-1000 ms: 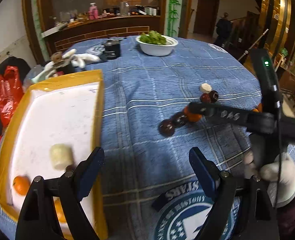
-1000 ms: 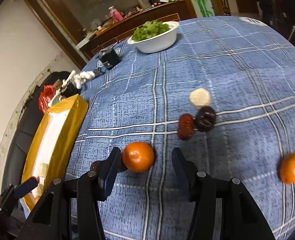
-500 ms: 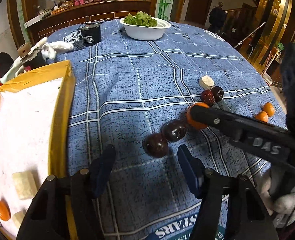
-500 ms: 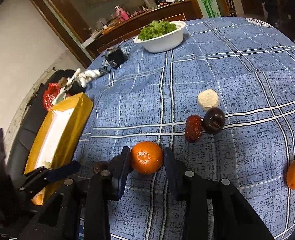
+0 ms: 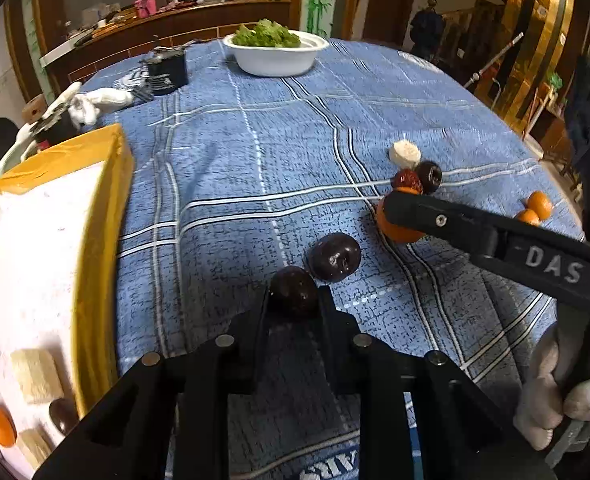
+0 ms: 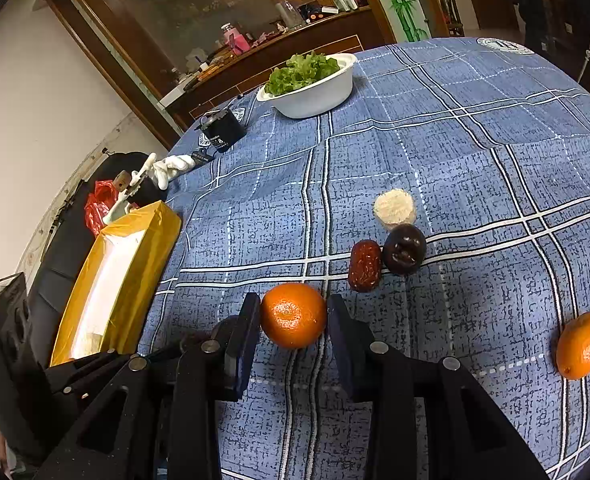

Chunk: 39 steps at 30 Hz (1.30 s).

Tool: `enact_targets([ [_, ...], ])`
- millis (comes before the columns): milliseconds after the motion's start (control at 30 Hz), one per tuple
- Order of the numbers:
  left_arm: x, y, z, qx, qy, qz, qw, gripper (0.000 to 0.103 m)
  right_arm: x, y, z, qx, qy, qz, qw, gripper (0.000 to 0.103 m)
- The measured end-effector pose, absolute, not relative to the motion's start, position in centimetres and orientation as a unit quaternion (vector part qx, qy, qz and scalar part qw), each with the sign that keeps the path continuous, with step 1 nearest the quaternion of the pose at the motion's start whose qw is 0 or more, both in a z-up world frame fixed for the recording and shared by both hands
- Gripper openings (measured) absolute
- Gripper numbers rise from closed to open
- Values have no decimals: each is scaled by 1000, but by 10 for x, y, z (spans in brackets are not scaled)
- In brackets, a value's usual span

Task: Organize fruits
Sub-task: 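Grasp a dark plum with the left tool while the right tool grasps a tangerine, then lower the plum and tangerine into the tray and open both tools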

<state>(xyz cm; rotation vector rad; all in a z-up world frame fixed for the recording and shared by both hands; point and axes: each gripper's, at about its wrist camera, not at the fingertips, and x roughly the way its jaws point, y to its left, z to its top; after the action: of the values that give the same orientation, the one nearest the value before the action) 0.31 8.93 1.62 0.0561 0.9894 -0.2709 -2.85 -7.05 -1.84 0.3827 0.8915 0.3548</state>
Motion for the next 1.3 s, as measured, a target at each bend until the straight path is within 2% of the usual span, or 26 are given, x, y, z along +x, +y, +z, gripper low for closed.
enact_targets([
  [233, -20, 123, 47, -7, 442, -103, 891, 22, -33, -71, -14, 181, 412, 173, 876, 37],
  [467, -47, 211, 61, -63, 427, -25, 902, 22, -44, -61, 1, 169, 398, 162, 887, 37],
  [767, -78, 328, 44, -131, 421, 87, 893, 22, -71, 34, 33, 127, 398, 255, 872, 38],
  [1000, -84, 349, 39, -162, 416, 79, 891, 22, -86, 130, 26, 69, 424, 322, 844, 39],
  [1300, -73, 356, 33, -161, 422, 70, 890, 22, -107, 167, 4, 21, 440, 322, 838, 39],
])
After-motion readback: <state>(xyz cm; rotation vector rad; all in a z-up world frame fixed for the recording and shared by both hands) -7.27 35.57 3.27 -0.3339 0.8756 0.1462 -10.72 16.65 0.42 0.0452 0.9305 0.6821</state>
